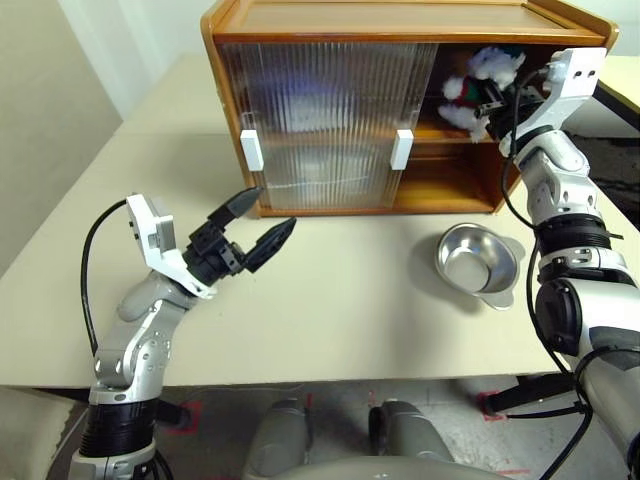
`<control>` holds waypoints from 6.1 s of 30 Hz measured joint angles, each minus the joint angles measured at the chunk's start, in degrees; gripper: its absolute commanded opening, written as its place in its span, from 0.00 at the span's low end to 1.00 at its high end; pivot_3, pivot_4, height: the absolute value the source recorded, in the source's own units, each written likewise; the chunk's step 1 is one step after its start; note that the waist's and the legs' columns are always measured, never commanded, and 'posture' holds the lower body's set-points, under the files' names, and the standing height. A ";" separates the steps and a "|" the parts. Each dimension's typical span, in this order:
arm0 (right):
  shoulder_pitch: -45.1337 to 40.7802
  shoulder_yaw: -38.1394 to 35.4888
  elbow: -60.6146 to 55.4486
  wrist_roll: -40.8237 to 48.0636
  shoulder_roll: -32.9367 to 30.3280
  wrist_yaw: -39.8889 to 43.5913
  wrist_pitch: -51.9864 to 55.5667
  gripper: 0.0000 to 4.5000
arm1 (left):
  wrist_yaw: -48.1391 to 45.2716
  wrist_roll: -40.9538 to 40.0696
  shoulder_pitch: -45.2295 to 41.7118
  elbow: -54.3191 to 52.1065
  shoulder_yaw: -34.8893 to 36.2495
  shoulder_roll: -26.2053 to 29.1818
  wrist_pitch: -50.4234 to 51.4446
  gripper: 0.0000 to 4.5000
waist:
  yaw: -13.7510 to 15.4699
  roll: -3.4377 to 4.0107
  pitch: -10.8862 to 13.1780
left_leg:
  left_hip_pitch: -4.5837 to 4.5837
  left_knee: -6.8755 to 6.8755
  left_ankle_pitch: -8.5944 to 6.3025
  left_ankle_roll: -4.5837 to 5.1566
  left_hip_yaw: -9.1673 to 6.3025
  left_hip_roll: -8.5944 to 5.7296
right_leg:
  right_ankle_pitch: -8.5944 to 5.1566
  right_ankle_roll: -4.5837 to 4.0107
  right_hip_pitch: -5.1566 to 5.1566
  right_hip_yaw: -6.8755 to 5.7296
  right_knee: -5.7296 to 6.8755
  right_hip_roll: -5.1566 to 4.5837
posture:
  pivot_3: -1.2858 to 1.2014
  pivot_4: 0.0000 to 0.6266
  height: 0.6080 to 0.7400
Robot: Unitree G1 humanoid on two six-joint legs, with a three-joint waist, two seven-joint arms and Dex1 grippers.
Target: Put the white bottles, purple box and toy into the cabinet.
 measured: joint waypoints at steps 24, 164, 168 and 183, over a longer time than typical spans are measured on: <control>23.49 -1.38 -33.87 13.48 -11.89 16.83 24.08 1.00 | -1.74 -0.03 0.80 -0.36 -1.14 0.38 1.48 1.00 | 0.32 0.04 -0.02 | -0.01 0.00 -0.01 0.00 -0.11 0.05 | 0.00 0.00 0.07 -0.05 -0.06 -0.10 | 0.58 0.00 1.00; 2.02 -29.92 12.12 42.69 15.24 -20.35 14.53 0.00 | -4.24 2.48 0.10 0.44 -3.89 1.34 -0.06 1.00 | -2.81 0.52 -0.14 | 0.06 -0.05 0.06 0.10 0.04 0.01 | -0.06 0.13 0.14 0.04 -0.12 0.10 | 0.59 0.00 1.00; 0.46 -30.21 15.50 42.15 14.52 -19.84 13.11 0.00 | -4.18 2.54 0.34 0.43 -3.89 1.32 -0.24 1.00 | -2.81 0.49 -0.16 | 0.08 -0.05 0.06 0.10 0.03 0.01 | -0.05 0.12 0.15 0.04 -0.11 0.10 | 0.59 0.00 1.00; 0.13 -30.27 19.81 38.58 13.85 -20.41 11.74 0.84 | -4.09 2.93 0.47 0.68 -3.89 0.72 -1.21 1.00 | -2.73 0.50 -0.15 | 0.01 -0.11 0.05 0.09 -0.01 0.01 | -0.05 0.12 0.11 0.01 -0.12 0.09 | 0.59 0.00 1.00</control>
